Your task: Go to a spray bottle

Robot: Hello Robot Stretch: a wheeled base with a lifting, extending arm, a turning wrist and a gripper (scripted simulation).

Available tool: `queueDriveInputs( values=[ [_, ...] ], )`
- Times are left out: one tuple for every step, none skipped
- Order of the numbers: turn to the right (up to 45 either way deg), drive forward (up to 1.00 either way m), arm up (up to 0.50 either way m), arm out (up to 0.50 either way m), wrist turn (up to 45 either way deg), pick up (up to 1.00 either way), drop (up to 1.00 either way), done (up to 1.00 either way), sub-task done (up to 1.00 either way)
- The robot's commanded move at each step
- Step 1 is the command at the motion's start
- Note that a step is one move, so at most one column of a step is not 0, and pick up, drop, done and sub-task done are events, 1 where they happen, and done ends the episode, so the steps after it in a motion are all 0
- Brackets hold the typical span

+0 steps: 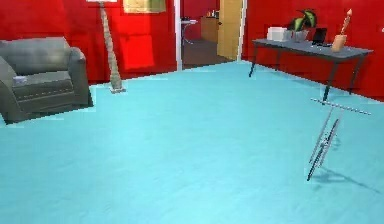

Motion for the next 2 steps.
queueDriveInputs(
  values=[
    [3.0,0.0,0.0,0.0,0.0,0.0,0.0,0.0,0.0],
    [3.0,0.0,0.0,0.0,0.0,0.0,0.0,0.0,0.0]
  ],
)
